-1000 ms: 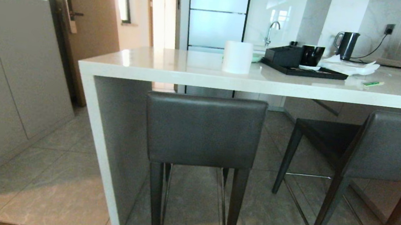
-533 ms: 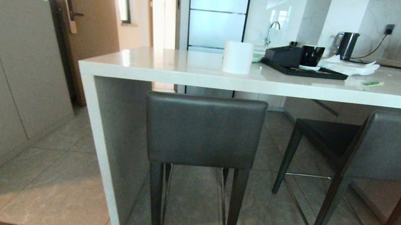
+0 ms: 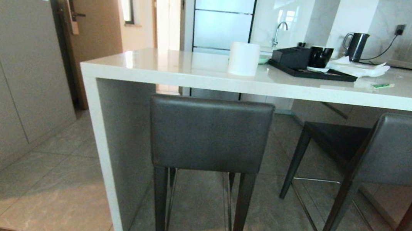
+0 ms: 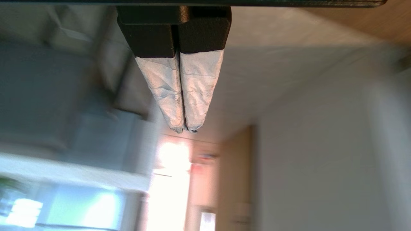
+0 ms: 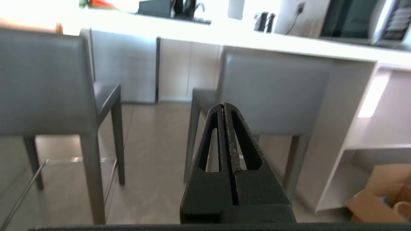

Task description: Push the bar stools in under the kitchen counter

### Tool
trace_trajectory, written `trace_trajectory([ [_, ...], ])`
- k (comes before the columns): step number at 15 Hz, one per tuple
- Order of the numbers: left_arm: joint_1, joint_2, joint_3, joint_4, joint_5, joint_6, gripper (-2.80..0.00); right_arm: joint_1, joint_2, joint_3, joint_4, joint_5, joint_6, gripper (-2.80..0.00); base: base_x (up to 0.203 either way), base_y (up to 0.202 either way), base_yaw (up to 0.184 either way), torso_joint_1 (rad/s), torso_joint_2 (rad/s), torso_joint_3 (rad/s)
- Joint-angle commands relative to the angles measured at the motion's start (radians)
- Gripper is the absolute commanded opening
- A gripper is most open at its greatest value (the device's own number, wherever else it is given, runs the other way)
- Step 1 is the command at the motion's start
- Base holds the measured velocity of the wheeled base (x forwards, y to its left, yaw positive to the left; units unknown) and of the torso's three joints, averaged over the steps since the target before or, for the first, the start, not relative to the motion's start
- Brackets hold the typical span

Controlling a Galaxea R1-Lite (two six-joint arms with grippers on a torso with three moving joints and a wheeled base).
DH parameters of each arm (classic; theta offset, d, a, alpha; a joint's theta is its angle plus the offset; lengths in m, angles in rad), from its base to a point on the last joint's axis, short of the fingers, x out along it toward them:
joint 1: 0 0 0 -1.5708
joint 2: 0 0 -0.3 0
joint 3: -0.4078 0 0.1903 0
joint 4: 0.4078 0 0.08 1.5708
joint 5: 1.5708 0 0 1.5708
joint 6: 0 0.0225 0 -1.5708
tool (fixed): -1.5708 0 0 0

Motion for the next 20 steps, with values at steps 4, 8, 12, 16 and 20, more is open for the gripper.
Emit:
trace_trajectory([
  [4, -0.023, -0.228, 0.286, 0.039, -0.282, 0.022, -2.80, 0.001, -0.021, 0.147, -0.012, 0.048, 0.049, -2.80, 0.000, 0.000, 0.000, 0.000, 0.00, 0.000],
  [8, -0.024, -0.226, 0.312, 0.097, -0.317, 0.043, -2.80, 0.001, -0.021, 0.331, -0.128, 0.120, 0.055, -2.80, 0.000, 0.000, 0.000, 0.000, 0.00, 0.000],
  [12, -0.024, -0.226, 0.314, 0.092, -0.313, 0.048, -2.80, 0.005, -0.021, 0.324, -0.041, 0.182, 0.088, -2.80, 0.000, 0.000, 0.000, 0.000, 0.00, 0.000],
  [16, -0.024, -0.227, 0.314, 0.103, -0.308, 0.116, -2.80, 0.004, -0.021, 0.325, -0.046, 0.144, 0.161, -2.80, 0.000, 0.000, 0.000, 0.000, 0.00, 0.000],
  [20, -0.027, -0.226, 0.304, 0.184, -0.244, 0.000, -2.80, 0.004, -0.021, 0.325, -0.047, 0.142, 0.169, -2.80, 0.000, 0.000, 0.000, 0.000, 0.00, 0.000],
])
